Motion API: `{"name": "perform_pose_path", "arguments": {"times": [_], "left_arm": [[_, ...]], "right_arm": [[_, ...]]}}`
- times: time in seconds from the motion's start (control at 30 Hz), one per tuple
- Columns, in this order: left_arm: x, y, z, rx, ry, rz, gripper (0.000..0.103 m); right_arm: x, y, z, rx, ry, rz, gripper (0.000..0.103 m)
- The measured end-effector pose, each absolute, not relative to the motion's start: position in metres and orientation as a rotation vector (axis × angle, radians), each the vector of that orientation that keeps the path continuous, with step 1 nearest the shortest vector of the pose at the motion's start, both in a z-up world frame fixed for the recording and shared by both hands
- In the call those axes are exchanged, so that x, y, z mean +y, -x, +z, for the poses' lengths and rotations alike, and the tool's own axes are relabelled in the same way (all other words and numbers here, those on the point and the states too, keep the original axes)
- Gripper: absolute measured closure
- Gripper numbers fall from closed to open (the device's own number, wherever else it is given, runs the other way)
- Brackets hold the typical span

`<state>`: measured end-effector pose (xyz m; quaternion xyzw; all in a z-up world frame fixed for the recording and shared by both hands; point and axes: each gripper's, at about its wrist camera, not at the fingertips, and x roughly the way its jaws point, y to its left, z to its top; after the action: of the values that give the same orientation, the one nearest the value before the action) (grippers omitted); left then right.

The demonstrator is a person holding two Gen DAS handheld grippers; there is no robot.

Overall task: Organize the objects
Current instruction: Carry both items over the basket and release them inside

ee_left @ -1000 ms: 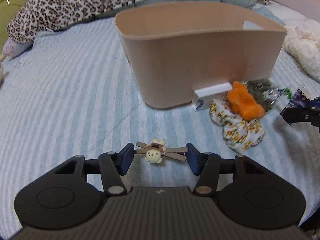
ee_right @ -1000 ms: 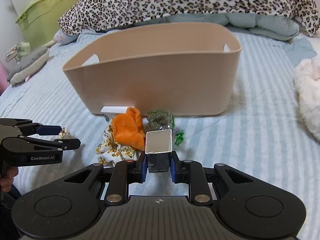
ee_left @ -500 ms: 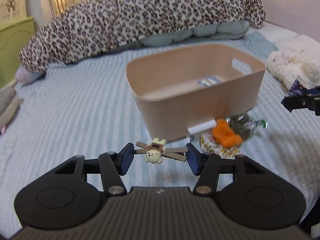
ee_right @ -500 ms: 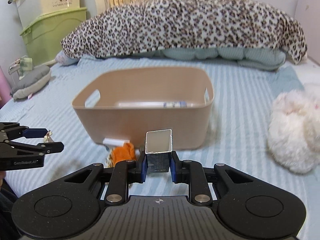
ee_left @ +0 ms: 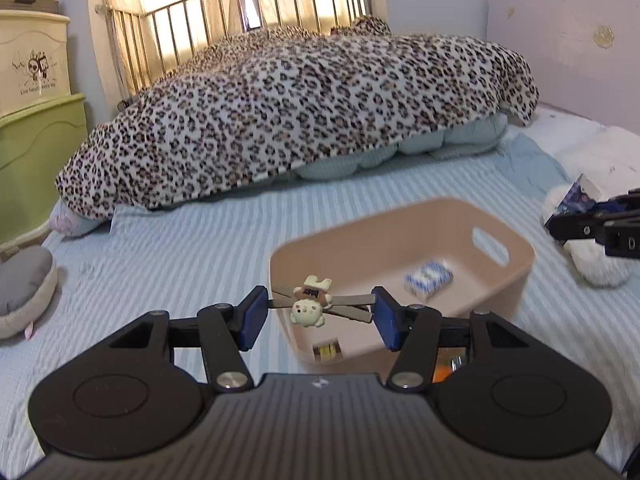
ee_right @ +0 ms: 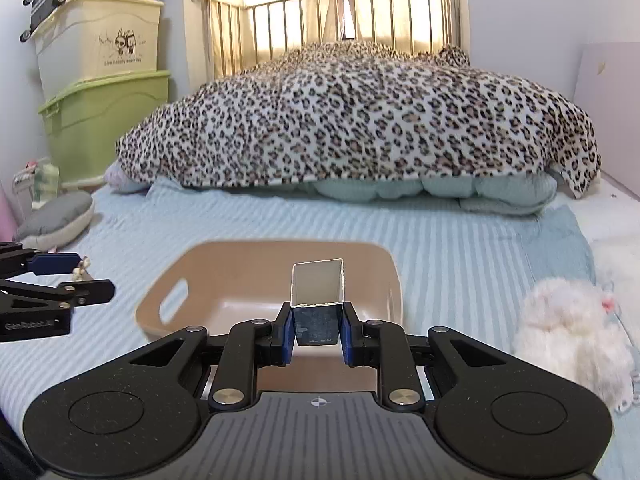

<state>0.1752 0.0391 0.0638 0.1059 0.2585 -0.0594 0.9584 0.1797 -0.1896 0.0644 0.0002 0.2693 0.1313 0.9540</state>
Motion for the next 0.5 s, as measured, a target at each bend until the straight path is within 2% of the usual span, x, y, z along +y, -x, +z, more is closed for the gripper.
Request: {"name": "perform_pose_path", "arguments": {"times": [0.23, 0.5], "left_arm": [[0.021, -0.232, 0.062, 0.521, -0.213, -0.101, 0.045], [-0.002, -0.297, 0.008, 0.667, -0.249, -0.086, 0.045]], "right_arm": [[-0.181, -0.223, 0.069, 0.514, -0.002, 0.265, 0.082], [-0.172, -0.281, 0.037, 0.592, -0.016, 0.247, 0.082]]}}
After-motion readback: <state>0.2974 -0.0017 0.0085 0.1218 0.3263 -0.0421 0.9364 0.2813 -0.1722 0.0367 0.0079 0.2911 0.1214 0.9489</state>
